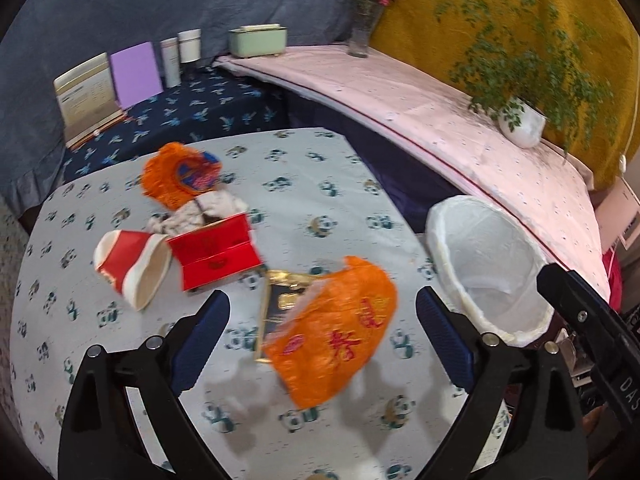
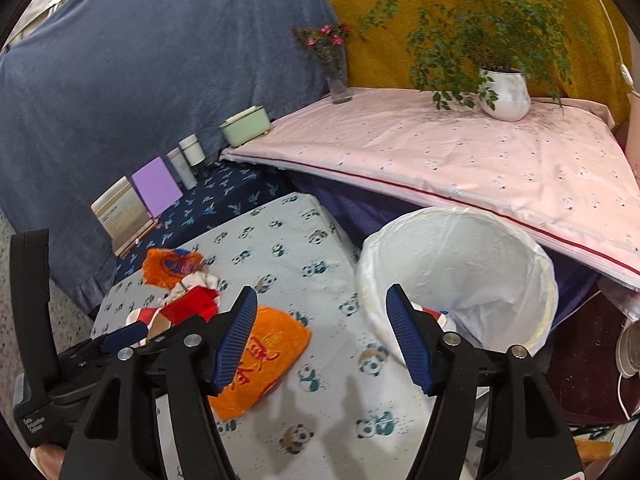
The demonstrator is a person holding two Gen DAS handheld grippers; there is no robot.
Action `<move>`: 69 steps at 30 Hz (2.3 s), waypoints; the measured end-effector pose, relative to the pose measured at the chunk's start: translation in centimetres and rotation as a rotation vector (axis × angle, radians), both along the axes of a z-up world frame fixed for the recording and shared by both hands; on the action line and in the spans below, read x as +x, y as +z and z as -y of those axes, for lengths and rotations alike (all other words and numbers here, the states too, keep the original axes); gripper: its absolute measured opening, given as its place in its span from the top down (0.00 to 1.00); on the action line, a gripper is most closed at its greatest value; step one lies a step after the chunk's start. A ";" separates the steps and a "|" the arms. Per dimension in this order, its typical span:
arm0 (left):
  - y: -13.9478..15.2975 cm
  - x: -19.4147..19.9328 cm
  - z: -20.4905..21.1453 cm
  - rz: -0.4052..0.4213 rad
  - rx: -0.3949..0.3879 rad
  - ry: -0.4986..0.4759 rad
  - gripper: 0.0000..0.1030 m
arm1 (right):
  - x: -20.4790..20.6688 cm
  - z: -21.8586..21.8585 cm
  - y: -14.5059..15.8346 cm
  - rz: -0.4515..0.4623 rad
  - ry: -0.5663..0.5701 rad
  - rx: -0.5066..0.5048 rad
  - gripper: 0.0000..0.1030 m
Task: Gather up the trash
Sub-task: 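Move both tools back over the trash on the table, then grasp the orange plastic bag with the right tool while the left tool grasps the second red-white cup, then carry the cup and orange bag over the wastebasket and release both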
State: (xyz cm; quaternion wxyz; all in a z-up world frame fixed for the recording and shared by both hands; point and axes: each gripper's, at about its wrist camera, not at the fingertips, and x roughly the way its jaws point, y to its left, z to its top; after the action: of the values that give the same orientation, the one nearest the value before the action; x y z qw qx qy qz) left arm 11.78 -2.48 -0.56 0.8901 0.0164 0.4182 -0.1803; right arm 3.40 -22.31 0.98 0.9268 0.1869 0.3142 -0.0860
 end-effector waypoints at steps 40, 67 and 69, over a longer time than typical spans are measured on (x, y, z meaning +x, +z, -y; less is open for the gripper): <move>-8.1 7.2 -15.6 -0.078 0.106 0.357 0.08 | 7.8 -10.5 -11.2 -0.289 0.070 0.036 0.20; -6.1 5.6 -14.2 -0.058 0.068 0.252 0.98 | 7.0 -11.0 -8.0 -0.200 0.148 0.034 0.86; -5.4 5.0 -13.7 -0.047 0.057 0.239 0.98 | 6.7 -10.9 -7.2 -0.180 0.151 0.025 0.86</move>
State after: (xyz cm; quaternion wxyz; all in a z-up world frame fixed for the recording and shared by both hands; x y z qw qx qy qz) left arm 16.81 11.25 -5.93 0.8945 -0.0125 0.4427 -0.0612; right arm 10.09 -11.44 -6.22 0.8963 0.1657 0.4104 -0.0286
